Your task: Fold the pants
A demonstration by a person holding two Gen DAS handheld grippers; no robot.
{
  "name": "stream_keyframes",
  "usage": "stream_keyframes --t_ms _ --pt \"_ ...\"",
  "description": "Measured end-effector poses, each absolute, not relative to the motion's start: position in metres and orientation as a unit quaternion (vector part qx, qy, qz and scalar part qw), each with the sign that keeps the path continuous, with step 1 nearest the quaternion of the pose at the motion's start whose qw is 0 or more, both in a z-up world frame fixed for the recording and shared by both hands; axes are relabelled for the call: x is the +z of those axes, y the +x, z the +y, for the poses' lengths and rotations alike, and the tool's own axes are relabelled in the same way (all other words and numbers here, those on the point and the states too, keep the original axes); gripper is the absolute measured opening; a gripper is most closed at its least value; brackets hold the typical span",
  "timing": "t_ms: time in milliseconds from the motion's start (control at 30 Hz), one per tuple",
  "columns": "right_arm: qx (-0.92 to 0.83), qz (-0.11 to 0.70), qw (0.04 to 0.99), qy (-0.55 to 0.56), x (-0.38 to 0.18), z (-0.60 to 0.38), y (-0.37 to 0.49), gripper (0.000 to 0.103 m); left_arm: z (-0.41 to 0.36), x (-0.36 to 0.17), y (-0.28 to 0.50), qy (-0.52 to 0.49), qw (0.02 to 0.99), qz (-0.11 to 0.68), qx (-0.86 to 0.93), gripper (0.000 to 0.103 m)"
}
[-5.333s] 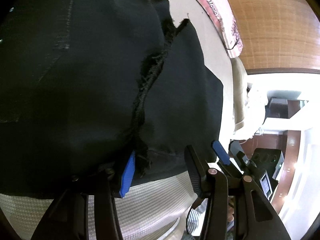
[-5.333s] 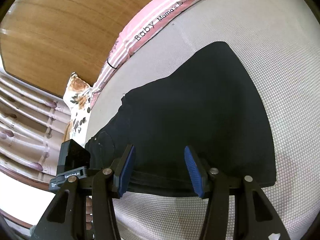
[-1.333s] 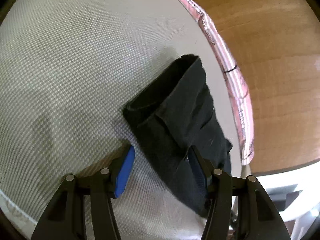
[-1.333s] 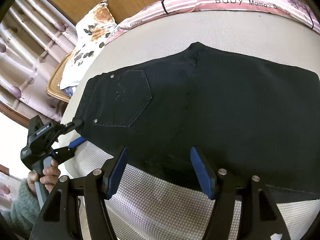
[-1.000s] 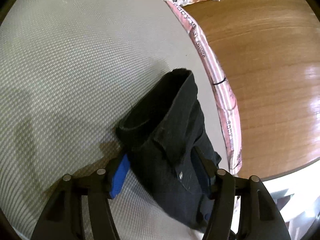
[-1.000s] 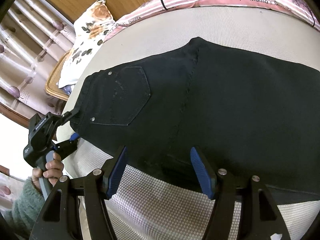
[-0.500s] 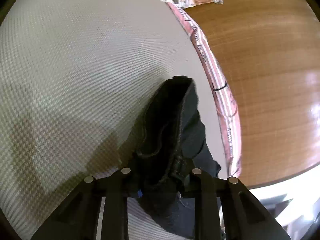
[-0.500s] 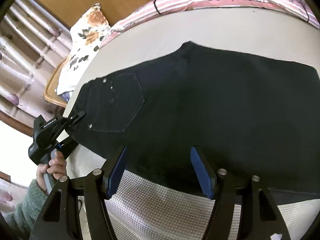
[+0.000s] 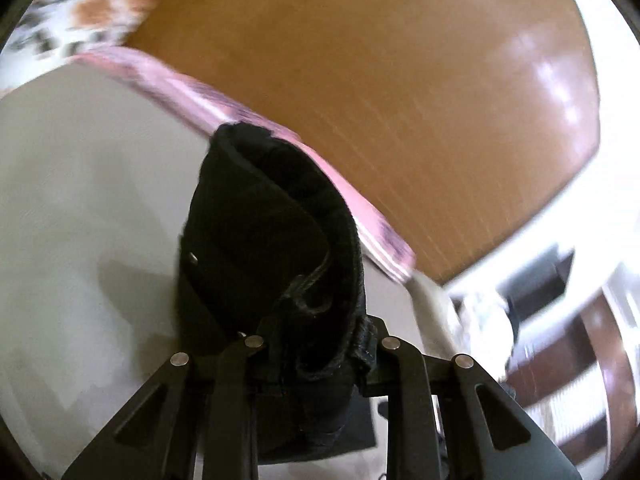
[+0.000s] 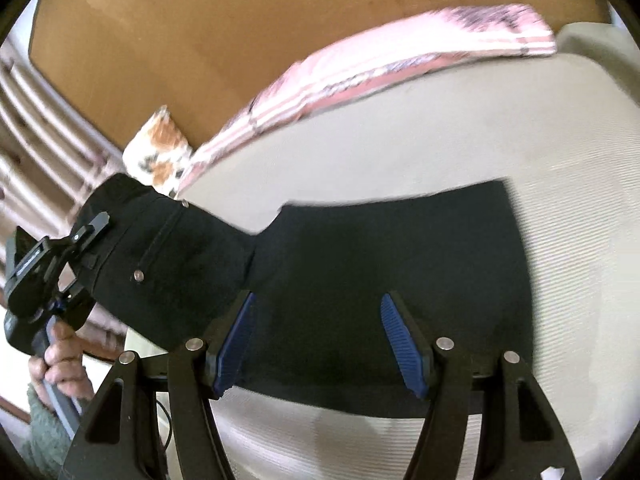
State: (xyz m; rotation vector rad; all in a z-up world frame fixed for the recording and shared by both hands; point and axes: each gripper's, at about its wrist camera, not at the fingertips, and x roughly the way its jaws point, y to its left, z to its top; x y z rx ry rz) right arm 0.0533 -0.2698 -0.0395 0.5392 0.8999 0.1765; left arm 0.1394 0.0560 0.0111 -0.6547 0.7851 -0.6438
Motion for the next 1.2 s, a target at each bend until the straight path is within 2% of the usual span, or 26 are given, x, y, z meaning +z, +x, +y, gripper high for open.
stream_keyframes --t_ms 133,300,500,633,700,767,900,967,1200 --pt "0.051 0.412 0.867 0.277 -0.034 -0.312 0.038 0.063 -0.022 0.009 0.142 -0.249 0.807 0.402 -0.354 0.023" --pt "0.019 0.408 0.860 0.307 -0.045 -0.351 0.022 0.064 -0.106 -0.023 0.136 -0.169 0.785 0.457 -0.383 0.023" --pt "-0.001 0.409 0.852 0.328 -0.059 -0.379 0.010 0.064 -0.171 -0.061 0.119 -0.066 0.778 0.491 -0.386 0.023" --pt "0.005 0.415 0.843 0.342 -0.069 -0.388 0.016 0.064 -0.201 -0.080 0.105 0.025 0.784 0.494 -0.374 0.028" --pt "0.023 0.420 0.835 0.355 -0.076 -0.391 0.021 0.064 -0.202 -0.077 0.094 0.061 0.789 0.483 -0.376 0.034" --pt "0.052 0.422 0.822 0.378 -0.086 -0.393 0.025 0.064 -0.199 -0.069 0.083 0.075 0.776 0.476 -0.407 0.050" --pt "0.110 0.423 0.790 0.430 -0.108 -0.393 0.040 0.064 -0.173 -0.044 0.065 0.068 0.758 0.462 -0.455 0.055" --pt "0.131 0.427 0.777 0.443 -0.117 -0.391 0.047 0.064 -0.151 -0.036 0.069 0.060 0.773 0.451 -0.442 0.062" --pt "0.153 0.447 0.768 0.434 -0.139 -0.387 0.074 0.064 -0.083 -0.050 0.114 0.021 0.823 0.469 -0.321 0.063"
